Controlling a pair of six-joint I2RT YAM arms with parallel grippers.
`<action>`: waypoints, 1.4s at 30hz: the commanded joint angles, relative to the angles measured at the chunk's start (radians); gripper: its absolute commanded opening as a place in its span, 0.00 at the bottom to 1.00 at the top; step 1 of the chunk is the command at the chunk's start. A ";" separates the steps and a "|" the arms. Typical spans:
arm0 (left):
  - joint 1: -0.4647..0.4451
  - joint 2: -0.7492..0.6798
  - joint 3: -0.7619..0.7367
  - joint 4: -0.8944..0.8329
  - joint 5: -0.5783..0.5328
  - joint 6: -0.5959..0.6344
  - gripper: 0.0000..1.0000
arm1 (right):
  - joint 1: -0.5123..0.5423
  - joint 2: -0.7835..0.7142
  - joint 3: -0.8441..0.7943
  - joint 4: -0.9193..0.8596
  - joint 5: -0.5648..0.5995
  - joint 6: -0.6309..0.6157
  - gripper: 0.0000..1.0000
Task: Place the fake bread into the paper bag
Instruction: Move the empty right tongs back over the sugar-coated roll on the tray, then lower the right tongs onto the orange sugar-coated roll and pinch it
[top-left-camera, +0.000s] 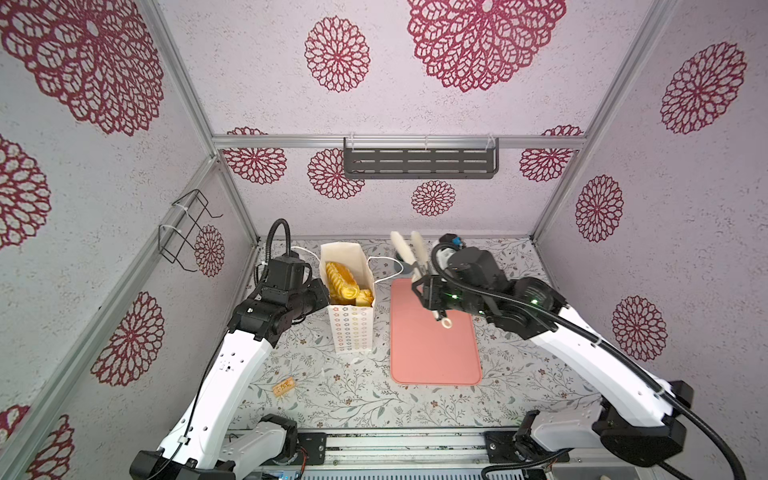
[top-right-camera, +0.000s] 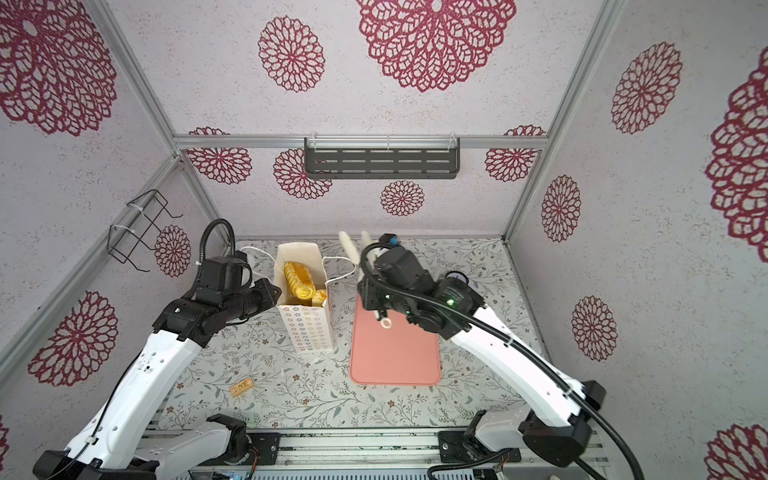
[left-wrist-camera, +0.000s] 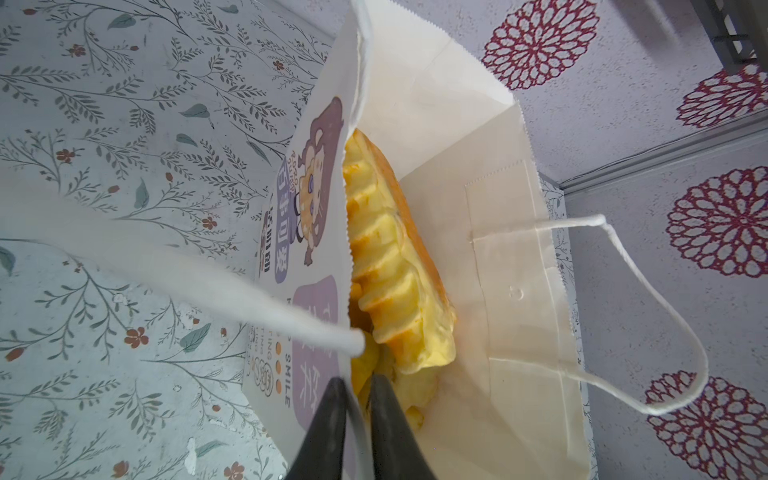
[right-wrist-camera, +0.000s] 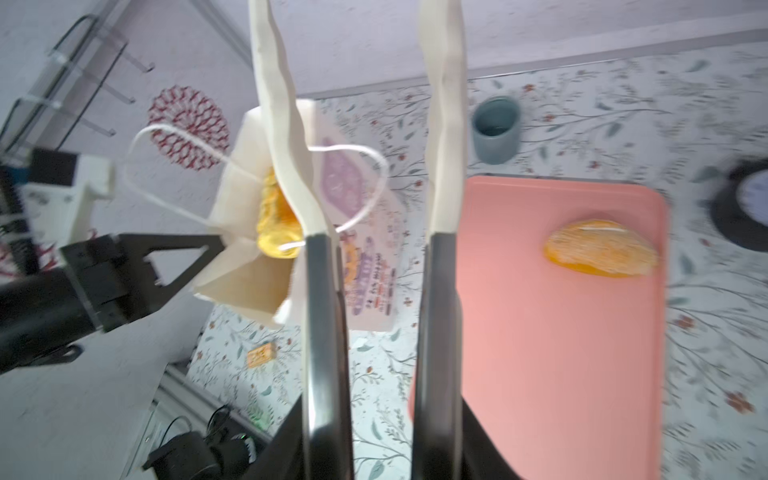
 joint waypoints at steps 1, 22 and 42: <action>0.007 -0.001 0.023 0.001 -0.010 -0.003 0.20 | -0.108 -0.081 -0.109 -0.028 -0.032 -0.034 0.41; 0.007 0.011 0.029 -0.004 -0.018 0.006 0.53 | -0.482 -0.128 -0.628 0.134 -0.362 -0.114 0.45; 0.007 0.003 0.015 0.011 -0.018 0.014 0.53 | -0.635 0.251 -0.412 0.222 -0.514 -0.237 0.46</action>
